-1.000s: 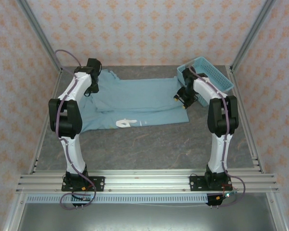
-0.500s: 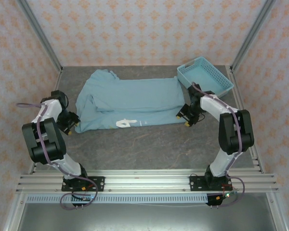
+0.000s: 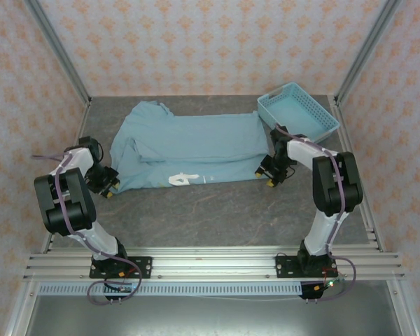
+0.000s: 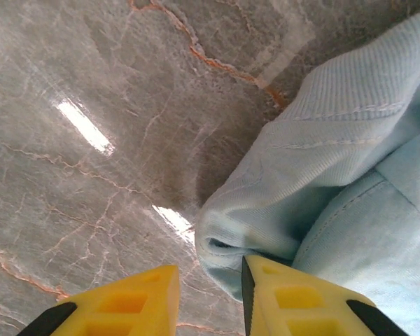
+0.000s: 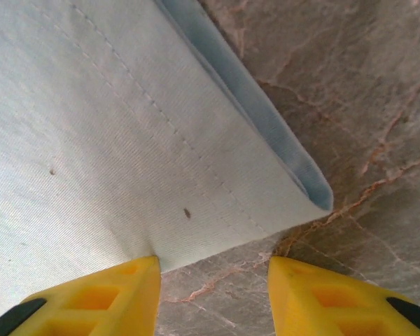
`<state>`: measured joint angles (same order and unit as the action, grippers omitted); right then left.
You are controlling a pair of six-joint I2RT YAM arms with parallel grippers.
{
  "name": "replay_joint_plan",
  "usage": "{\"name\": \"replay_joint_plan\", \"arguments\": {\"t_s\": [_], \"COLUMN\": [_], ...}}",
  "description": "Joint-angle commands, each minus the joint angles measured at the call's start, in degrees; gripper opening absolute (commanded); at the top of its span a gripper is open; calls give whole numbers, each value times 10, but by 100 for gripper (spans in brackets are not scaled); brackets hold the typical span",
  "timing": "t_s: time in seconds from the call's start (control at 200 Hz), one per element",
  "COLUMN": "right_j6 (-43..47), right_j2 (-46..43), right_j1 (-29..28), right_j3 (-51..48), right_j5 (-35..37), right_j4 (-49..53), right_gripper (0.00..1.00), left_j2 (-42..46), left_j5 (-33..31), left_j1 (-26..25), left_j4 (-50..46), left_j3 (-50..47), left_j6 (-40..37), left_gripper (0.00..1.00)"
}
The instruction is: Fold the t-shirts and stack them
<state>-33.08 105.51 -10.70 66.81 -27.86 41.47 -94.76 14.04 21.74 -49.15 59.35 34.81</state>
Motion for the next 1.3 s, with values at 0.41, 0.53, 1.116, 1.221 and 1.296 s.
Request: {"name": "replay_joint_plan", "arguments": {"t_s": [0.41,0.53,1.116,1.221,1.296], "right_j6": [2,2,5,5,7], "right_j2": [30,33,43,43,43], "right_j1": [2,2,2,2,2], "right_j3": [15,17,32,34,38], "right_j5": [21,21,36,32,28], "right_j4": [-1,0,25,25,29], "right_gripper": [43,43,41,41,41], "left_j2": [30,12,-31,-54,-75], "left_j5": [72,65,-79,-89,-94], "left_j1": [-12,-20,-20,-20,-21], "left_j4": [105,105,45,30,10], "left_j3": [-20,-21,72,99,120], "left_j6": [-39,-69,-126,-133,-137], "left_gripper": [42,39,0,0,0]}}
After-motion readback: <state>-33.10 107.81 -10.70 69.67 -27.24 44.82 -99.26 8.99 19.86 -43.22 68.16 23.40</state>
